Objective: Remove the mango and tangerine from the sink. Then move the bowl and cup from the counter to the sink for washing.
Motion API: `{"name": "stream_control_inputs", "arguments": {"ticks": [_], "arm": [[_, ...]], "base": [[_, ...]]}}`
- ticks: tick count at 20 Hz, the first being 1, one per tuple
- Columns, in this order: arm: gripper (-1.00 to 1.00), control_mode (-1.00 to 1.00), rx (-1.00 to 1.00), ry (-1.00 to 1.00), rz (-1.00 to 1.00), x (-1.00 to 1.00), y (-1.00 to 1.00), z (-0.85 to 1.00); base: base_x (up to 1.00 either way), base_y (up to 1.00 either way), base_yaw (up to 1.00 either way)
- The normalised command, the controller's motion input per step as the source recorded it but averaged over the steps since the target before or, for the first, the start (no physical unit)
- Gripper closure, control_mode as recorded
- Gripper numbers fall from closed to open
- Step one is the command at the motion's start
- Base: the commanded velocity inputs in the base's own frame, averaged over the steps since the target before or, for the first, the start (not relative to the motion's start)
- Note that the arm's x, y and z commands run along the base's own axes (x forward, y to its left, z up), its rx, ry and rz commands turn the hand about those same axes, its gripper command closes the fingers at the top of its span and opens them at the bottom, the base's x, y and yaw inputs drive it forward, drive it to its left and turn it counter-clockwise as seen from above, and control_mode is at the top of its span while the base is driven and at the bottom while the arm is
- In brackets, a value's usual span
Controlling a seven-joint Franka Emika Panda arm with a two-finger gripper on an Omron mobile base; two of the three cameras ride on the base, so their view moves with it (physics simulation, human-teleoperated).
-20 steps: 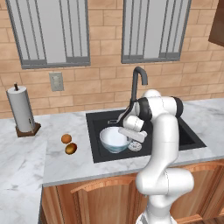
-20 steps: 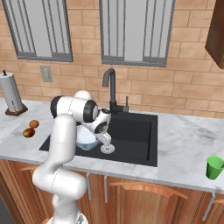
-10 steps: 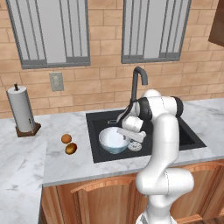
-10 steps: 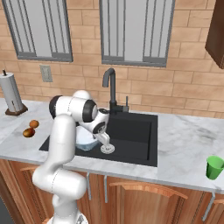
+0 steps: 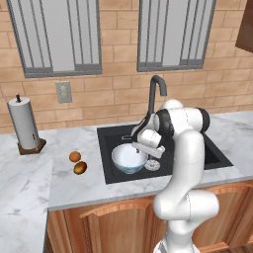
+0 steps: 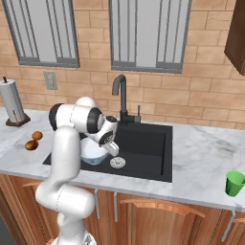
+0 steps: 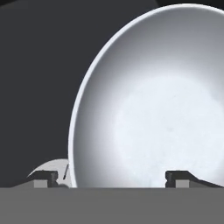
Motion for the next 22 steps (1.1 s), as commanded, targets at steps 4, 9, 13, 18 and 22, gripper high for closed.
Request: {"name": "stream_control_inputs", "arguments": {"ticks": [4,9,13,18,22], "arm": [[-1.00,-1.00,-0.03,-0.01,0.00,-0.07,-0.10,0.23],[-1.00,-1.00,-0.06,0.00,0.00,-0.07,-0.15,0.26],[-1.00,-1.00,-0.07,-0.01,0.00,-0.08,-0.15,0.30],[-1.00,-1.00,-0.02,-0.01,0.00,-0.14,-0.12,0.31],[-1.00,-1.00,0.00,0.00,0.00,-0.19,-0.16,0.25]], "base": [[0.00,0.00,0.00],[0.00,0.00,0.00],[0.00,0.00,0.00],[0.00,0.00,0.00],[0.00,0.00,0.00]]}}
